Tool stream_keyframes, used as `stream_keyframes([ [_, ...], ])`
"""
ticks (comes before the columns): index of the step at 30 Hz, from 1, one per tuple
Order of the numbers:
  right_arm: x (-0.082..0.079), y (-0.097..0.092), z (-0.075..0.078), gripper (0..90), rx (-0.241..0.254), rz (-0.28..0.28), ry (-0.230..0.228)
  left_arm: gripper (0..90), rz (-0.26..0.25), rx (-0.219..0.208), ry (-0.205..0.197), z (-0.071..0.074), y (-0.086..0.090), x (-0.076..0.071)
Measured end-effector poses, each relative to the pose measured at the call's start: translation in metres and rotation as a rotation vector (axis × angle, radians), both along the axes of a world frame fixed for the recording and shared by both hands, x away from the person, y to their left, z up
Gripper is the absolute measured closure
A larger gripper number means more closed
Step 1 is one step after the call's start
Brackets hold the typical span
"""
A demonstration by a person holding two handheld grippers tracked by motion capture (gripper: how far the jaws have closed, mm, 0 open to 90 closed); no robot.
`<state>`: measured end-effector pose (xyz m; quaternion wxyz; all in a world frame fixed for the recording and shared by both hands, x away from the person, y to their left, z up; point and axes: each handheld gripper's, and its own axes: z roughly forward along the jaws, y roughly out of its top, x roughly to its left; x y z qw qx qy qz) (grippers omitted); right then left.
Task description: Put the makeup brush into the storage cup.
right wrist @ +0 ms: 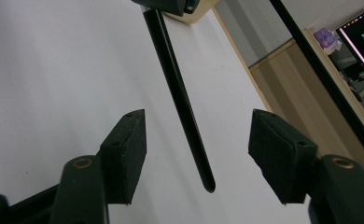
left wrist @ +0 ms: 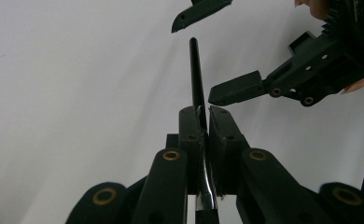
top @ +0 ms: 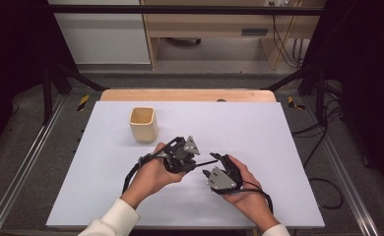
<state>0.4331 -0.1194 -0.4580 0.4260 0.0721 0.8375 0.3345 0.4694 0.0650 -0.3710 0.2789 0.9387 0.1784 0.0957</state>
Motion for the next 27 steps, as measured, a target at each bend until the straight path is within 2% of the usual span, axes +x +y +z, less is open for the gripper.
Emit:
stream_keyframes([
  [4,0.001,0.004,0.0,43.2,-0.021,0.018,-0.011,84.1,-0.01,0.01,-0.004,0.001,0.001,0.0],
  [6,0.0,0.006,0.0,47.7,-0.027,0.024,-0.013,84.1,-0.007,-0.001,-0.001,0.0,0.0,-0.002],
  [10,0.0,0.008,0.0,54.8,-0.048,0.043,-0.024,84.1,-0.022,0.013,-0.002,0.0,0.0,-0.002],
  [14,0.0,0.009,-0.002,59.8,-0.065,0.049,-0.018,84.1,-0.018,0.004,0.003,0.0,0.0,-0.003],
  [20,-0.001,0.011,-0.003,69.2,-0.088,0.077,-0.015,84.0,-0.034,0.021,0.003,0.0,0.001,-0.003],
  [22,-0.002,0.012,-0.004,72.5,-0.068,0.075,-0.003,84.0,-0.037,0.023,0.004,0.0,0.001,-0.003],
  [27,-0.003,0.013,-0.004,79.8,-0.07,0.089,0.004,84.0,-0.041,0.028,0.011,-0.001,0.002,-0.003],
])
